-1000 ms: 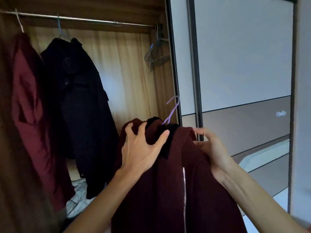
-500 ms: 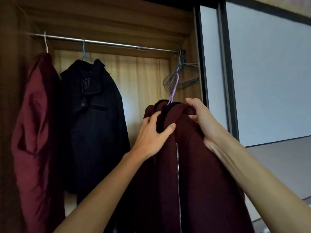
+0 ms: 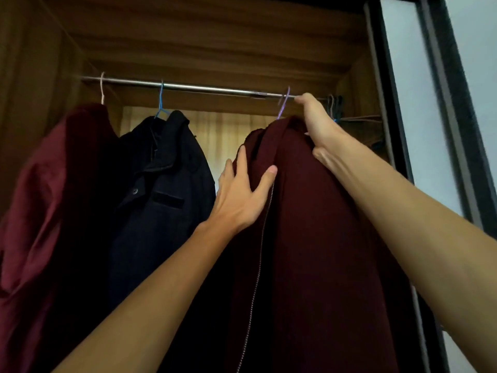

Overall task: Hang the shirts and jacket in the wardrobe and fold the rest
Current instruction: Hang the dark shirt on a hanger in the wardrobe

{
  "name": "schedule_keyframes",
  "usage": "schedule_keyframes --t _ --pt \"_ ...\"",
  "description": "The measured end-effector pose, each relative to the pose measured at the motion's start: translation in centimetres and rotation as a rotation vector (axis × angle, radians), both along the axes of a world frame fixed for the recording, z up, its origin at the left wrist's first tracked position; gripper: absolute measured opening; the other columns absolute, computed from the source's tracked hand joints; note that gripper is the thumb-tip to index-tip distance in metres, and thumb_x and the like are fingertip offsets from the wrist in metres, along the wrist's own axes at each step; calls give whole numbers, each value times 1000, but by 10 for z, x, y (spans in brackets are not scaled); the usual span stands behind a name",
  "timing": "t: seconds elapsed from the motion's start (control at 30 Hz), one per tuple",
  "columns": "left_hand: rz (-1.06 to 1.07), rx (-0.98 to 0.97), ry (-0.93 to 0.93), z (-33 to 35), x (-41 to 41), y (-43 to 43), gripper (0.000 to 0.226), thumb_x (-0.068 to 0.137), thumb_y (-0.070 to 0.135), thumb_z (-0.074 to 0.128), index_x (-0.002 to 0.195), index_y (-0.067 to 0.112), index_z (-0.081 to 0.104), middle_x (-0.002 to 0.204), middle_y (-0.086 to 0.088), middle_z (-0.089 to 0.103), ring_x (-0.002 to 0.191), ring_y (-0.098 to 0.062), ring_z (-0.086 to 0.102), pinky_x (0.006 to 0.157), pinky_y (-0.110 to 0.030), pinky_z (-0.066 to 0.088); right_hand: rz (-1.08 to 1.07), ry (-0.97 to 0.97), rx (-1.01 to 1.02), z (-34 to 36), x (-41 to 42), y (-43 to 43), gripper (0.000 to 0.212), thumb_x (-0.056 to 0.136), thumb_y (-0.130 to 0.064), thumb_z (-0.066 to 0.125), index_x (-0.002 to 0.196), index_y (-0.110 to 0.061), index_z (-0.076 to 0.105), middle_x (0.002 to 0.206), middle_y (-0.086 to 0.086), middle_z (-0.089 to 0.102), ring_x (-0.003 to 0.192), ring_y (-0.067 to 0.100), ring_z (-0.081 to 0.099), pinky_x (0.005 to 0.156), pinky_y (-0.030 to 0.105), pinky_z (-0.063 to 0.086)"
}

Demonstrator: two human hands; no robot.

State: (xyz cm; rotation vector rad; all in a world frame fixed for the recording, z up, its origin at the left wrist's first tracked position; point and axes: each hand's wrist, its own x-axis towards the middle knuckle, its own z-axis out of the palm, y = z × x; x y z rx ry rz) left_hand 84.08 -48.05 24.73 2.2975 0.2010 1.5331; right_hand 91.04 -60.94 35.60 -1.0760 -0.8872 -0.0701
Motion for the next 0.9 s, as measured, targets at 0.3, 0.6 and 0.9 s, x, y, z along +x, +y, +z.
schedule_keyframes --t 0.3,0.6,0.9 --pt "-169 93 27 38 24 9 90 77 89 34 152 53 -1 167 9 0 152 -8 -5 122 -39 5 -8 -109 3 105 69 96 82 56 -66 52 118 -14 65 113 15 68 96 35 68 98 49 52" --pt "82 216 97 78 59 69 98 89 64 53 154 39 -17 167 -7 5 153 -22 11 122 -46 21 -32 -250 -139 136 58 130 25 84 -34 41 93 -15 53 91 14 53 67 28 52 72 35 49" --pt "35 146 193 40 75 99 76 99 58 39 157 35 -5 166 -6 11 153 -21 13 123 -44 19 -93 -266 -387 106 66 135 29 94 -18 40 69 -11 52 46 7 55 40 21 50 46 18 44"
